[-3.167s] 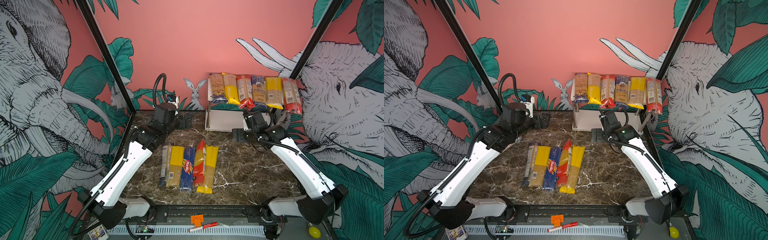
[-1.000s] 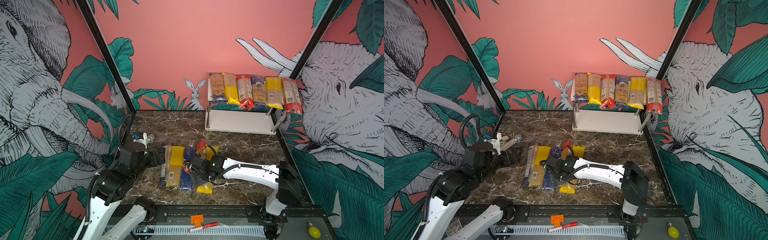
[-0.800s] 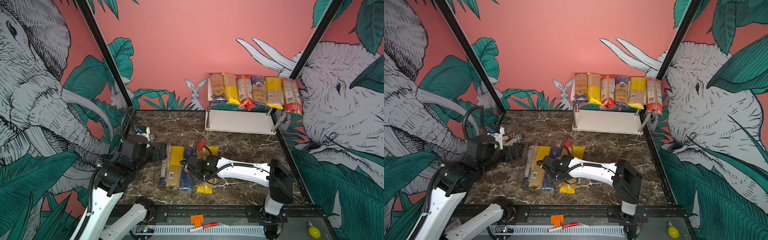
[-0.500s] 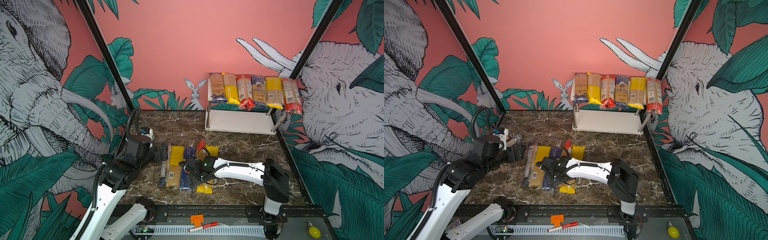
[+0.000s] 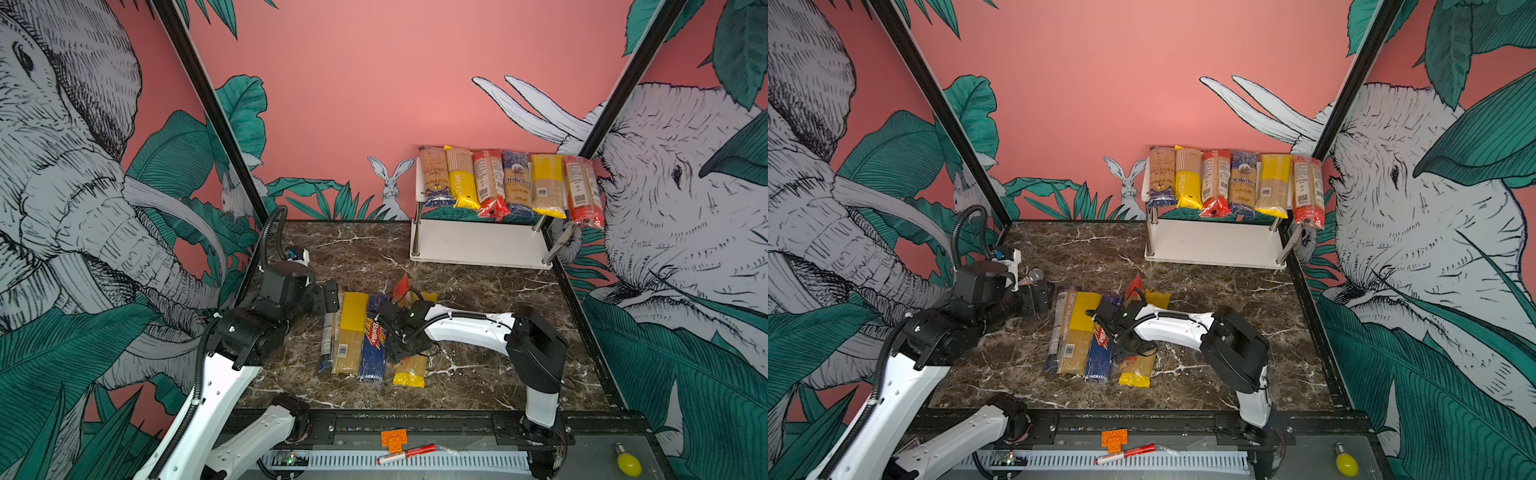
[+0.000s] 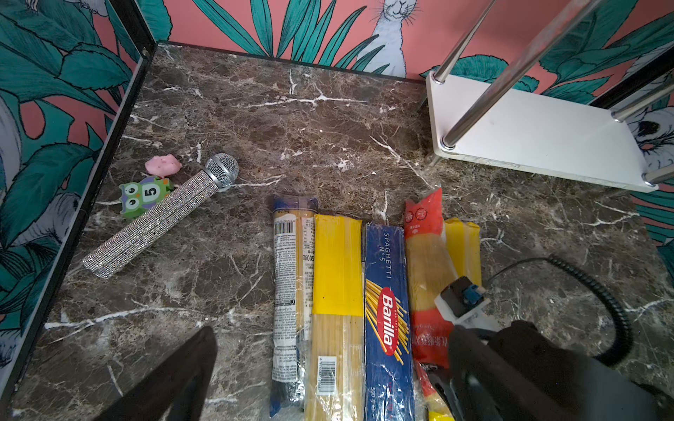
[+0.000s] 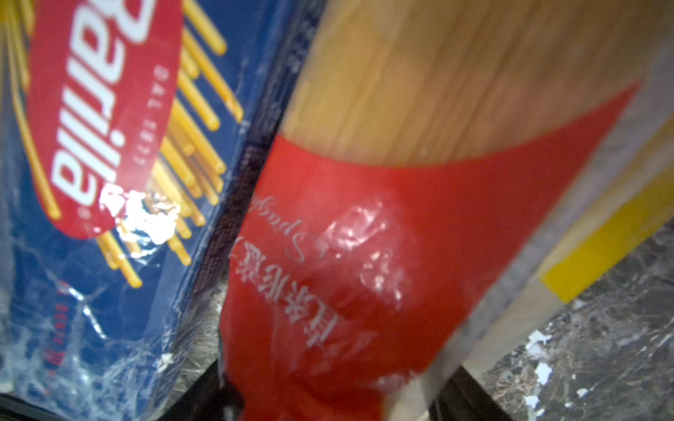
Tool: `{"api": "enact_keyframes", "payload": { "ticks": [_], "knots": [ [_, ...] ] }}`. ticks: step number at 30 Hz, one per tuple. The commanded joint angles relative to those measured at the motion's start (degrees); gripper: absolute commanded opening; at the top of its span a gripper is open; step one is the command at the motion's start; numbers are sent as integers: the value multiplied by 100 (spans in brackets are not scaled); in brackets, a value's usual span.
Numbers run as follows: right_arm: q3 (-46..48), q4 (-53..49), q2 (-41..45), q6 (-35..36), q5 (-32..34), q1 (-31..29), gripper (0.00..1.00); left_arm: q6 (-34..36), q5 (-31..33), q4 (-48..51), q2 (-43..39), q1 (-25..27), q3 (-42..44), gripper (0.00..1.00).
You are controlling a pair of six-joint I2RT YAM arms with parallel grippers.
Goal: Place and organize the pasta boxes and bags onto the shelf
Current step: 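Close the right gripper on the red-and-white spaghetti bag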
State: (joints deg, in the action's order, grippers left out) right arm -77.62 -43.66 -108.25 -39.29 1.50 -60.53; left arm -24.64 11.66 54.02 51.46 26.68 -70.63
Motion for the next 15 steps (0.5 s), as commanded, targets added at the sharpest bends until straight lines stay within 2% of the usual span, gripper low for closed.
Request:
{"api": "enact_keyframes", "payload": {
  "ticks": [1,4,9,10,11,13,15],
  "knots": [
    [80,-152,292,260,321,197,52,78,88,-240,186,-15,-222,99],
    [204,-247,492,297,409,293,40,155,91,-301,374,-22,-326,99],
    [719,-446,1019,289,594,392,41,265,94,-404,633,-22,-480,99],
    [733,-516,1089,305,638,394,45,272,82,-427,671,-22,-500,99],
    [708,-597,1182,357,666,403,54,276,70,-460,718,-23,-525,99],
    [583,-704,1259,429,680,402,79,269,41,-504,782,-28,-548,99],
    [360,-838,1258,512,718,402,87,262,13,-545,836,-22,-574,99]
  ]
}}
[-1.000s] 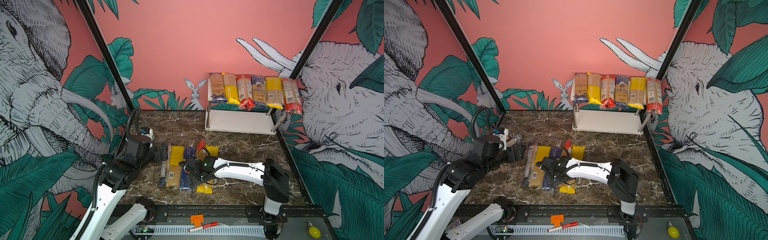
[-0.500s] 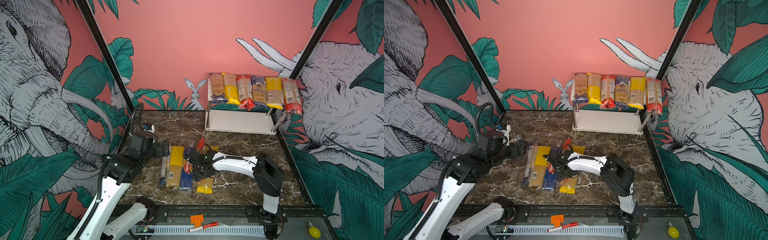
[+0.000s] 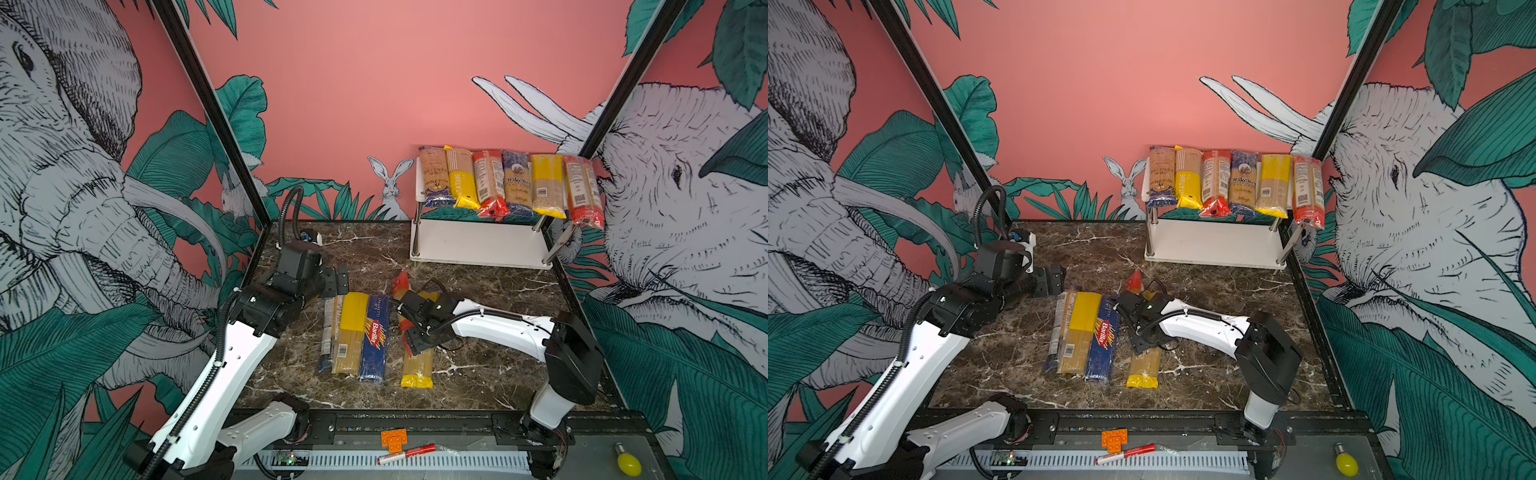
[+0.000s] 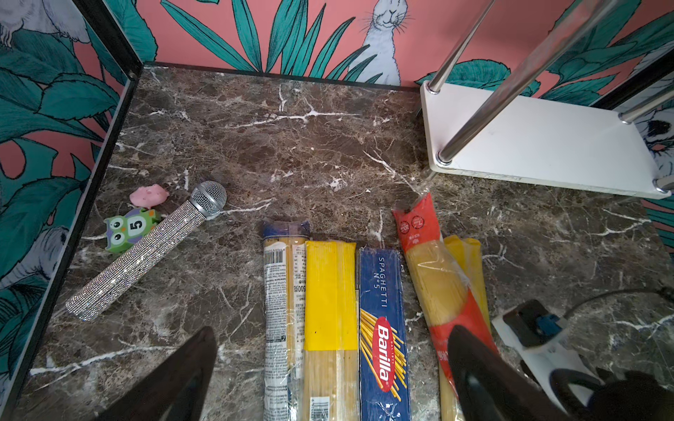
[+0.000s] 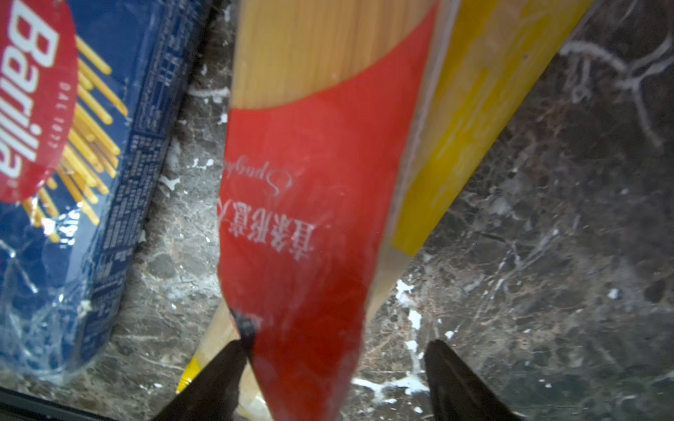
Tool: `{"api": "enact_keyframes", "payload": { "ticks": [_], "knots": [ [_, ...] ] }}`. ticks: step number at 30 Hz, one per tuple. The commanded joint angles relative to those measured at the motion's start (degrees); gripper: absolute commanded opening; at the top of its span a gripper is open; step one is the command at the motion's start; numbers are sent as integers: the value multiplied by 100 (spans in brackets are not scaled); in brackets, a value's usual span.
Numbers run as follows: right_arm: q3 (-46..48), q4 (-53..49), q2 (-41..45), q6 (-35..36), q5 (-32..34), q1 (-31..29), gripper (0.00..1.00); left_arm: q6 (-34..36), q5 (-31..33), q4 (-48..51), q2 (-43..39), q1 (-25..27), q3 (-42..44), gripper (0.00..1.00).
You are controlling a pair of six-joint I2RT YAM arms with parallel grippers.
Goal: Place and organize the pasta boxes and bags onto the shelf
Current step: 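Close the right gripper on the red-and-white spaghetti bag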
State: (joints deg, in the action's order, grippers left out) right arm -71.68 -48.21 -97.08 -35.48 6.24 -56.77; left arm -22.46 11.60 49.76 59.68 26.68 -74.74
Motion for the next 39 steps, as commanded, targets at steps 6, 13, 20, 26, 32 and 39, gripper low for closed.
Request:
{"api": "enact_keyframes", "payload": {
  "ticks": [6,13,20,26,32,39],
  "knots": [
    [-1069,-570,-323,330,259,27,91,42,44,-68,2,-35,-182,99],
    [-1418,-337,-875,263,-102,17,91,88,276,206,-273,-31,-143,99],
    [-1431,-77,-1337,84,-506,7,91,123,466,494,-565,-45,-48,99],
    [-1583,-36,-1745,-2,-544,-89,92,255,530,631,-608,-50,-83,99],
    [-1652,-9,-2074,-46,-567,-230,91,403,554,697,-607,-57,-113,99],
    [-1807,-88,-2495,-118,-619,-325,90,517,607,733,-670,-75,-85,100]
  ]
}}
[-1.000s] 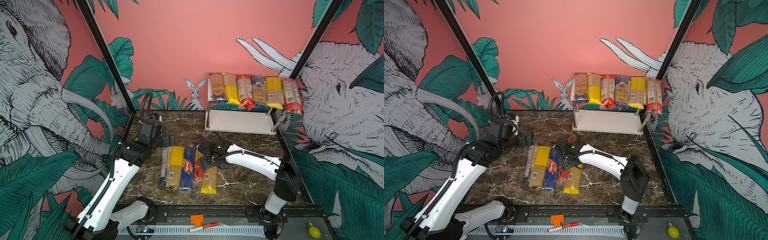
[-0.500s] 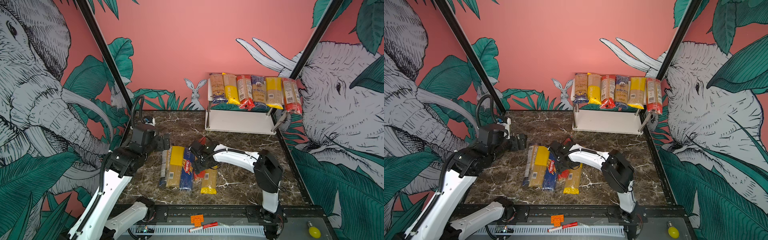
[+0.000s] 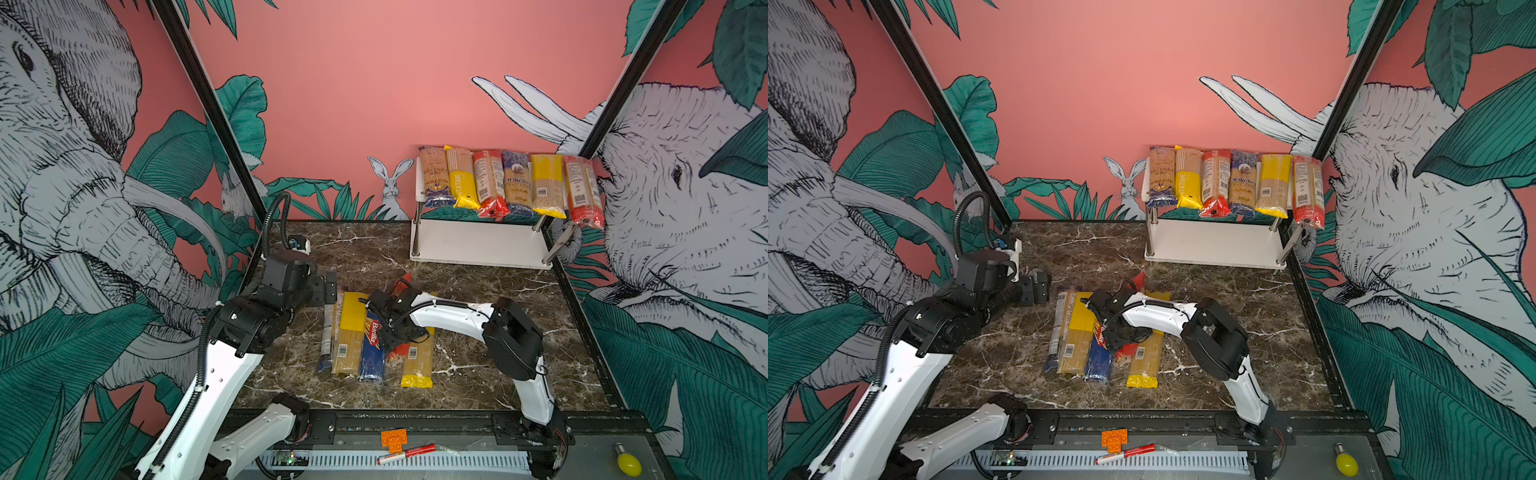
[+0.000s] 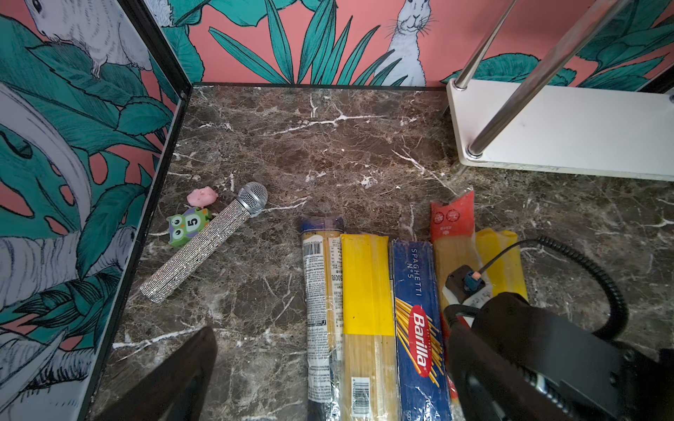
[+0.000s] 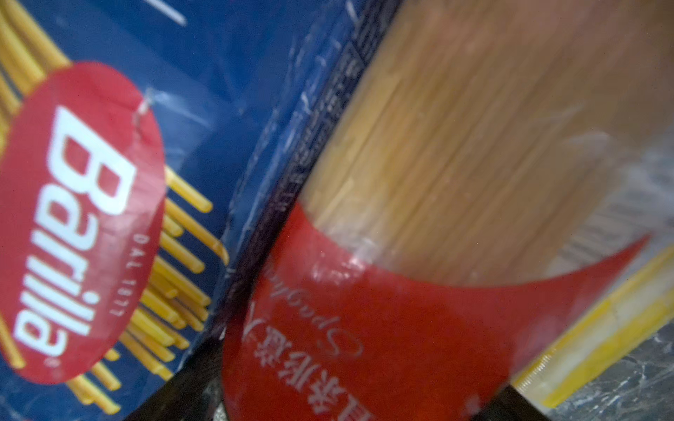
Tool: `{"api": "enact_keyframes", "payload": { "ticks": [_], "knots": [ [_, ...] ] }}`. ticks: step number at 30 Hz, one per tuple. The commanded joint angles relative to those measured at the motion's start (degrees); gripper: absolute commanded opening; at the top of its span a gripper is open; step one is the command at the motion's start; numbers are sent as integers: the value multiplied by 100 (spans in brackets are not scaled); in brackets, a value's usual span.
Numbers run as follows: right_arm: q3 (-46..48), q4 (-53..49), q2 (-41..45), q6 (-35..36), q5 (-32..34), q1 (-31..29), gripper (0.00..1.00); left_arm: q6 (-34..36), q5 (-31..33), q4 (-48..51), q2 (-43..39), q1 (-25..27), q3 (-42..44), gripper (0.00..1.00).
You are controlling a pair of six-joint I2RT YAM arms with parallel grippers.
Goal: Place and organize the pasta boxes and bags onto the shelf
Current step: 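Close the right gripper on the red-and-white spaghetti bag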
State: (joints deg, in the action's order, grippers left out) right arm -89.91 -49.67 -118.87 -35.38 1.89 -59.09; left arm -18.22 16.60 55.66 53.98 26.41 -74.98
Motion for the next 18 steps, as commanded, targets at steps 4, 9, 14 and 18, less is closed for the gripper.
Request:
{"api": "enact_keyframes", "payload": {
  "ticks": [4,9,14,18],
  "knots": [
    [-22,-94,-501,-122,2,-68,85,90,104,146,-172,-51,33,99],
    [-273,-657,-674,-140,338,-17,43,81,89,138,-236,-51,92,99],
    [73,-901,36,-179,578,-7,32,73,68,97,-259,-53,113,99],
    [670,-1117,956,-226,765,35,25,51,-12,-13,-208,-66,115,99]
  ]
}}
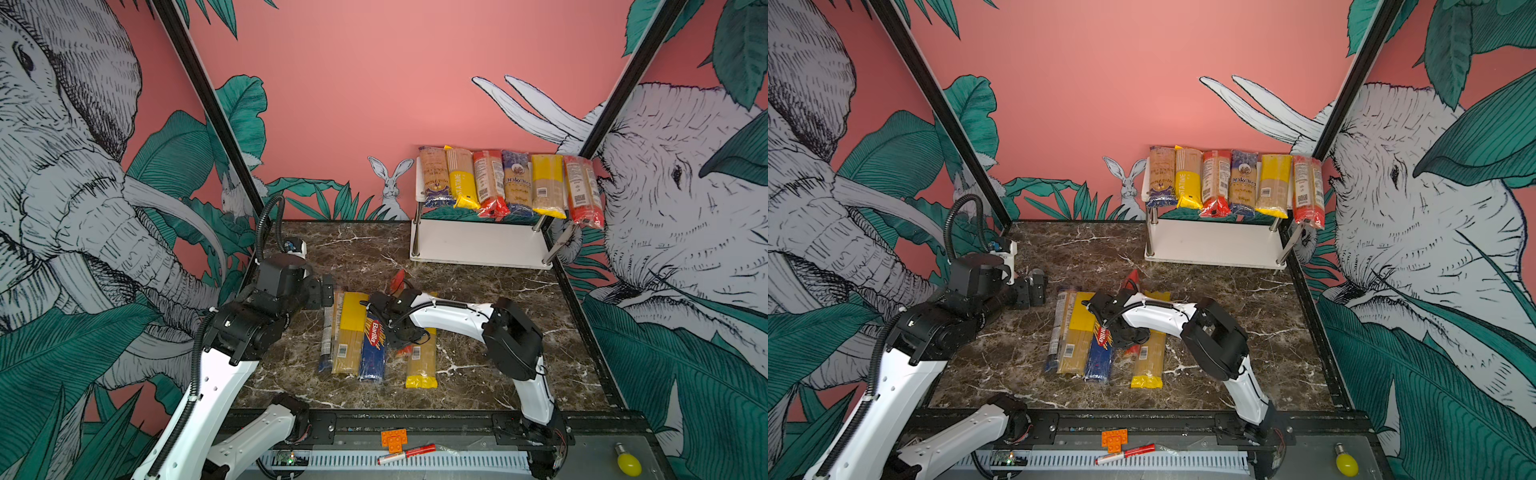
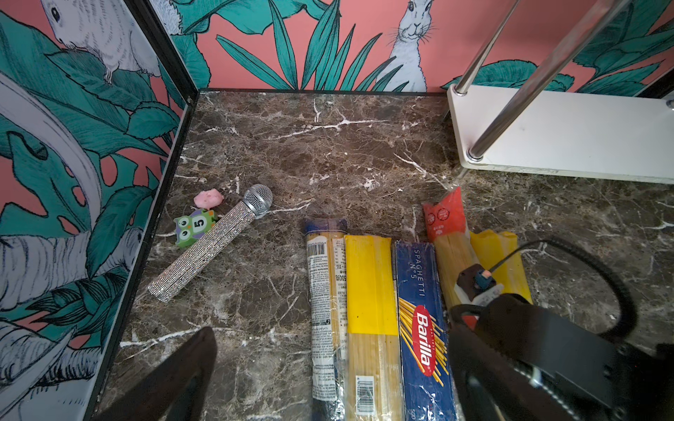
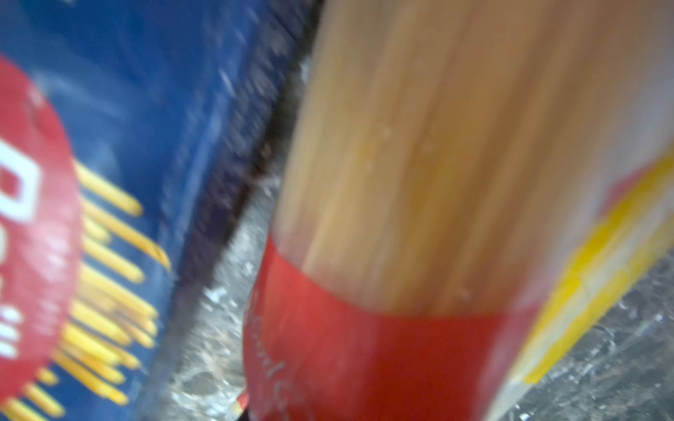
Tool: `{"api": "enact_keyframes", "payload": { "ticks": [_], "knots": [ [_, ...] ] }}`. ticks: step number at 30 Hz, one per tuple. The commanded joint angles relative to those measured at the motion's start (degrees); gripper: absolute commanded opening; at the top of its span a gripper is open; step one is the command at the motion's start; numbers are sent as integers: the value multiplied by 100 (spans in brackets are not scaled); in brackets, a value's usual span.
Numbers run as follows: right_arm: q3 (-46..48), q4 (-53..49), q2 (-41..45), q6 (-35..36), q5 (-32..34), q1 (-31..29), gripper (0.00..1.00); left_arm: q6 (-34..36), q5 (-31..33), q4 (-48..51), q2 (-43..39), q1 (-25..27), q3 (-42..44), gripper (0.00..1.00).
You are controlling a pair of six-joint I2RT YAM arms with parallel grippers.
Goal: Place and organize the pasta boxes and bags onto the shelf
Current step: 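Lift the red-and-white bag upright with the right gripper toward the shelf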
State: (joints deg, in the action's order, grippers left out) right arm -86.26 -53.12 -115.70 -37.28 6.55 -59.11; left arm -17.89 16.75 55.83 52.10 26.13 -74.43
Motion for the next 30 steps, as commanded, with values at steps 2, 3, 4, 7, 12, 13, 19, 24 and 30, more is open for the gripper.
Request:
{"api": "enact_keyframes", "payload": {
  "ticks": [2,3,4,7,12,13,19,24,30],
  "knots": [
    [723,-813,1200,-52,343,74,24,-16,-108,-139,40,-33,47,99],
    [885,-841,1438,-91,386,85,24,-28,-155,-174,75,-37,51,99],
    [1051,-874,1702,-99,395,112,24,-45,-207,-232,127,-38,35,99],
    [1619,-808,2243,-91,361,185,26,-100,-375,-400,261,-39,37,99],
    [2024,-627,2351,-103,164,278,40,-234,-634,-613,453,-32,73,99],
    [2025,-641,2330,-156,163,277,48,-256,-677,-630,473,-38,80,99],
    [2090,-374,2351,-364,113,265,83,-372,-760,-653,427,-38,161,99],
    [2220,-97,2535,-271,0,271,88,-443,-717,-588,227,-38,279,99],
    [2197,193,2298,-216,-114,271,89,-474,-595,-460,46,-36,300,99]
  ]
}}
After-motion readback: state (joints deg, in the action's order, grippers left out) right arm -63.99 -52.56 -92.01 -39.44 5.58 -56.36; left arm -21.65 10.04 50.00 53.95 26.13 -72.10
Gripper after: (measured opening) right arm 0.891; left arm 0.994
